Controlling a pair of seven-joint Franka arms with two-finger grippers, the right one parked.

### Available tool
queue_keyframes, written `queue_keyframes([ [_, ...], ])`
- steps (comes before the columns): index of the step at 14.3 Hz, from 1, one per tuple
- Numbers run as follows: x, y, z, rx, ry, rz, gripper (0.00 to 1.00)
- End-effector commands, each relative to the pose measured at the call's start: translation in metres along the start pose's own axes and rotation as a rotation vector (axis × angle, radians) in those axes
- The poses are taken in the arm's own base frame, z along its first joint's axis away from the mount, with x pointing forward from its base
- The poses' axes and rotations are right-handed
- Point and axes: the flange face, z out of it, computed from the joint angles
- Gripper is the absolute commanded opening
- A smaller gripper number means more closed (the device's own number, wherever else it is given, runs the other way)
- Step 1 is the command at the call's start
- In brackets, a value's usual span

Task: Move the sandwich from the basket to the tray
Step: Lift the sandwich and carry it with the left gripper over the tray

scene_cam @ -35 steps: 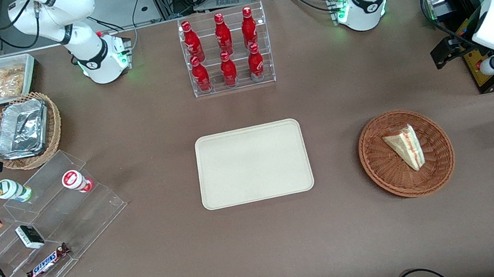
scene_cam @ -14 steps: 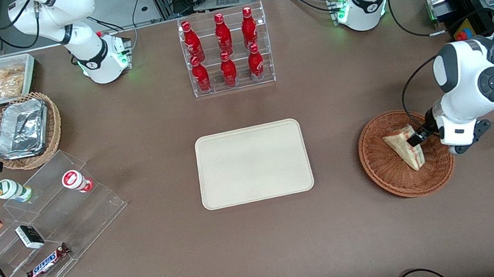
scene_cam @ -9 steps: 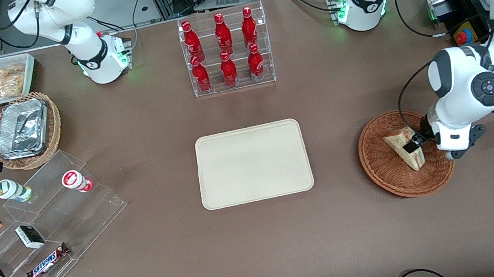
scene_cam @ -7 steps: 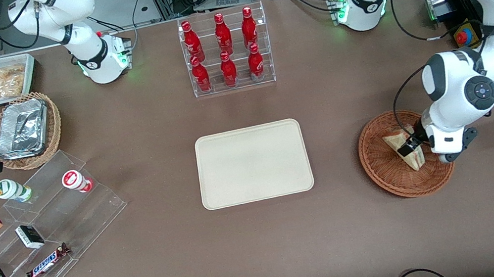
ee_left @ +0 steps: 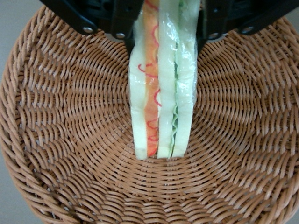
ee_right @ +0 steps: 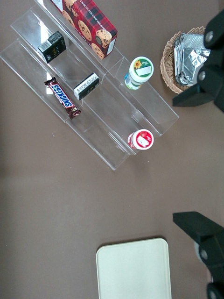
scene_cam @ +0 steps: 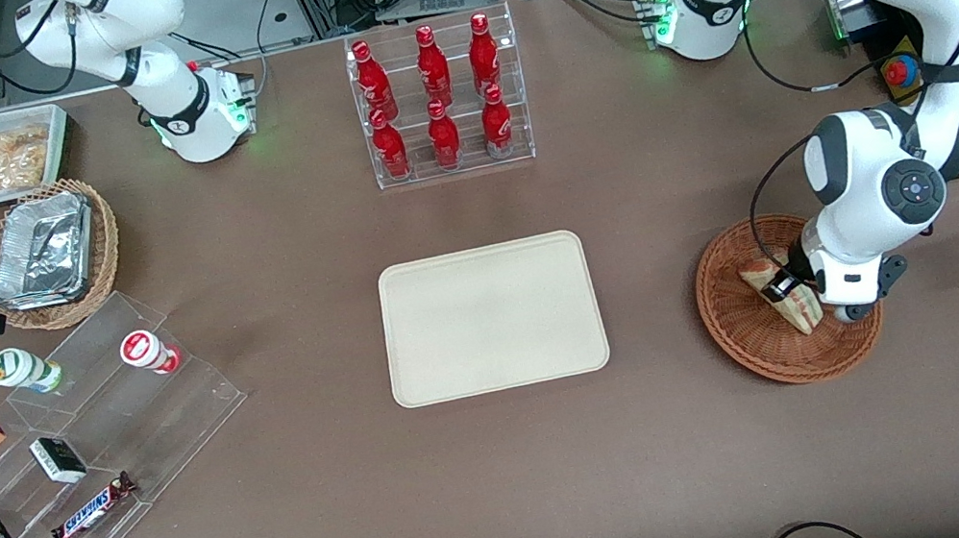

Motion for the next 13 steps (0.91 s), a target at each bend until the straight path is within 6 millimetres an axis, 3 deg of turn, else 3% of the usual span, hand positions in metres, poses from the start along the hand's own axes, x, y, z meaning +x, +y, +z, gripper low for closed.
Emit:
queue_keyframes([
  [1,0.006,0.007,-0.026,-0.001,0.011,0.034,0.06],
  [3,-0.005,0.026,-0.060,-0.007,0.014,0.072,0.06],
  [7,-0.080,0.108,-0.096,-0.019,-0.028,0.249,0.06],
  [11,-0.183,0.188,-0.079,-0.012,-0.053,0.363,0.07],
  [13,-0.220,0.229,-0.067,-0.016,-0.059,0.381,0.08],
])
